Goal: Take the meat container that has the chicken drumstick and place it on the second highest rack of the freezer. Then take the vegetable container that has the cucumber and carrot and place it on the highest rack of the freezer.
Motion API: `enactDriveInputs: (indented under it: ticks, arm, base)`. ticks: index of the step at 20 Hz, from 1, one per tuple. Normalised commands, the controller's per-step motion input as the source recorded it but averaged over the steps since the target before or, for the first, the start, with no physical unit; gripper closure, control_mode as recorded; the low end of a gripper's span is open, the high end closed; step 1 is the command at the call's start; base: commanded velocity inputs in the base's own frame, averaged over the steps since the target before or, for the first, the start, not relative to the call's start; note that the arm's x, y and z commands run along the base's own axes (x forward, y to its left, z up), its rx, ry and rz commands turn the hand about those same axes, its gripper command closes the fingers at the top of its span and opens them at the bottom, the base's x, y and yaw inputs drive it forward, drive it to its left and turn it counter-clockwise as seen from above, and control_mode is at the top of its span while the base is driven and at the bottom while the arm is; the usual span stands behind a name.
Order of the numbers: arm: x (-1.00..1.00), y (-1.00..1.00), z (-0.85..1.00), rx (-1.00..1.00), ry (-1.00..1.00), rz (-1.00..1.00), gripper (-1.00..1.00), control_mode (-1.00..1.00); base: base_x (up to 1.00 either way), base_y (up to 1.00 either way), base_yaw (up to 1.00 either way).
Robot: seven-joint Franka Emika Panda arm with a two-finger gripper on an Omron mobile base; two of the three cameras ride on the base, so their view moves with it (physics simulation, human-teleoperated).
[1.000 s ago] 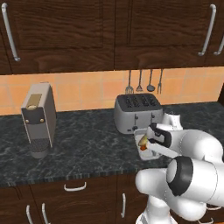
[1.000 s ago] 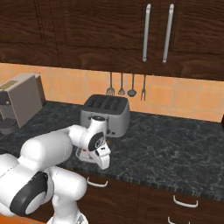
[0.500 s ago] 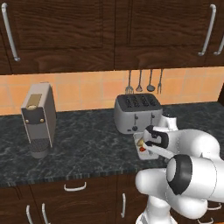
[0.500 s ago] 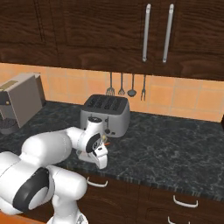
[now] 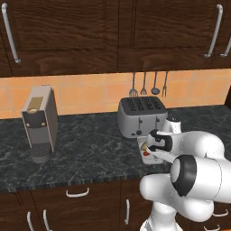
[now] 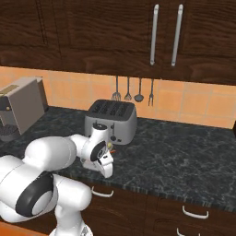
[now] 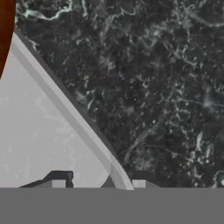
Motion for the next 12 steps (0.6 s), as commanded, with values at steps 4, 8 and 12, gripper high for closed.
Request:
enactDriveInputs:
  ticks: [4, 8, 12]
  arm:
    - [0.0, 0.0, -0.02, 0.0, 0.01, -0.06, 1.0, -1.0]
    - [-0.15, 0.0, 0.21, 0.02, -0.02, -0.09, 1.0, -1.0]
    - [-0.66, 0.0, 0.73, 0.02, -0.04, 0.0, 1.0, -1.0]
  base:
    - [0.0, 0.0, 0.0]
    - [0.0, 0.0, 0.0]
    - [0.0, 0.0, 0.0]
